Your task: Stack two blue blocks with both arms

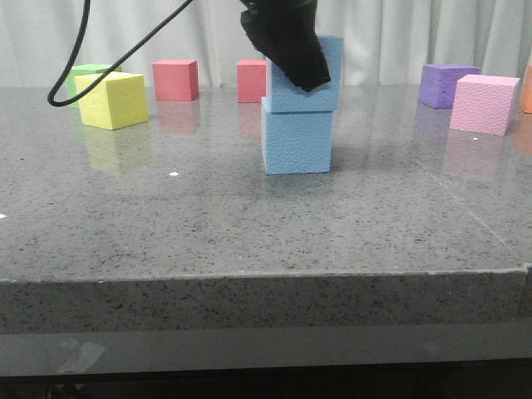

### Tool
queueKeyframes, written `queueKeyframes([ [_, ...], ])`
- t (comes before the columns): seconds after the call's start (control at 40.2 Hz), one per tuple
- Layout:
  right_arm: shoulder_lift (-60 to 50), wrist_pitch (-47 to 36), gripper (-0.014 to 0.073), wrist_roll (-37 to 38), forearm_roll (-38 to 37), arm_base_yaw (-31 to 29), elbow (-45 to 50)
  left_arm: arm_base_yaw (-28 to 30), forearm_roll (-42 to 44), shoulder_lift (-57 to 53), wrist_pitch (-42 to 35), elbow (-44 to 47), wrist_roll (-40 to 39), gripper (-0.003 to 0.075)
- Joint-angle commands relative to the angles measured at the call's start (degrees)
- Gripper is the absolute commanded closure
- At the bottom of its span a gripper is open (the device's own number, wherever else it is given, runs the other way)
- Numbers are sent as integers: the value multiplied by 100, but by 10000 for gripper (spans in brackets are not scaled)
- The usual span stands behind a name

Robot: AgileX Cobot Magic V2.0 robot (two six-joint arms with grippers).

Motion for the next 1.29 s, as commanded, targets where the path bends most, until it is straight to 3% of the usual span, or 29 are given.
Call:
queueKeyframes([
  [0.0, -19, -390, -42, -48, -34, -32, -141, -34, -5, -295, -267, -185, -110, 152],
  [0.323, -19, -390, -42, -48, -34, -32, -141, -34, -50, -643, -329, -185, -190, 152],
  [0.473, -19, -390, -42, -48, -34, -32, -141, -34, -50, -959, -218, -185, -646, 152],
  [0.672, -19, -390, -42, -48, -34, -32, -141, 46, 11, -1465, 97, -185, -2151, 152],
  [0.796, -19, -390, -42, -48, -34, -32, -141, 377, 11, -1835, 441, -185, -3402, 152],
  [0.896, -19, -390, -42, -48, -34, -32, -141, 717, 11, -2171, 827, -115, -3958, 152],
  [1.095, -19, -390, -42, -48, -34, -32, -141, 1347, 11, -3132, 651, 1039, -4165, 152],
  [1.269, -19, -390, -42, -48, -34, -32, -141, 1806, 0, -4281, -75, 2540, -4227, 152],
])
